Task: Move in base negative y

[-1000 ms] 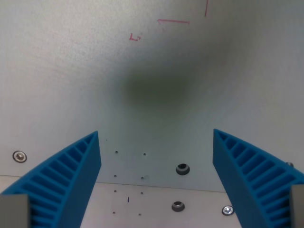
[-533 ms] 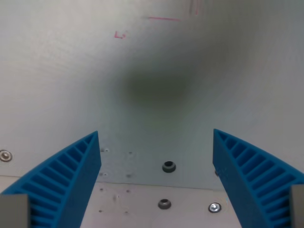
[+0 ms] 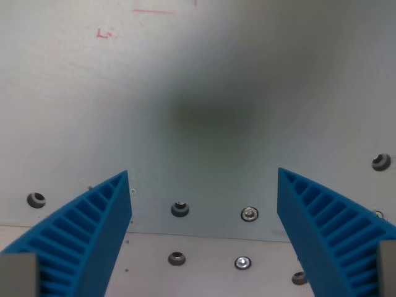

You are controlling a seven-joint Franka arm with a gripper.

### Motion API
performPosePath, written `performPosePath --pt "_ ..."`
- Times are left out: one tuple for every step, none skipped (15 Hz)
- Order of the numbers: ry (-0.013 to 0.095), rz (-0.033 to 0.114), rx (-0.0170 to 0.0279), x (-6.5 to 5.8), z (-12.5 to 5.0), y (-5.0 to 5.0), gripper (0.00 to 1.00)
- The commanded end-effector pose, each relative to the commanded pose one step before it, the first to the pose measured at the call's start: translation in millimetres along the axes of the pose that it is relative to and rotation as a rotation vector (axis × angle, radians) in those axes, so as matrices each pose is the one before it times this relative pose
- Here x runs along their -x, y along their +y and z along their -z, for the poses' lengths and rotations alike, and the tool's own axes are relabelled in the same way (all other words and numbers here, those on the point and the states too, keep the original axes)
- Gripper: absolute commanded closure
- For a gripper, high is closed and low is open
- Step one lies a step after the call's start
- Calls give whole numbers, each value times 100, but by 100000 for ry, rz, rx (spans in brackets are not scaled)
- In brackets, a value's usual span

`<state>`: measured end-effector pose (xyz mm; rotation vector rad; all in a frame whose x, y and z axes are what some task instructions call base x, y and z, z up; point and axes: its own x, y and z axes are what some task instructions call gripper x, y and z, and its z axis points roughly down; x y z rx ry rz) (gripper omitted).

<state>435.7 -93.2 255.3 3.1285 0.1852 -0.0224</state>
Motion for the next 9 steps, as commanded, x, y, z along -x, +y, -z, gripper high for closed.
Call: performPosePath --pt "695 1628 -288 160 108 1543 0" --pt "0 0 0 117 -8 500 0" --pt "0 0 0 117 -8 500 0" --pt "0 0 0 116 -8 500 0" --pt "0 0 0 116 -8 500 0" --pt "0 0 0 115 -9 500 0" --pt "0 0 0 115 -9 500 0" --pt "0 0 0 115 -9 500 0" --pt "0 0 0 114 -9 500 0"
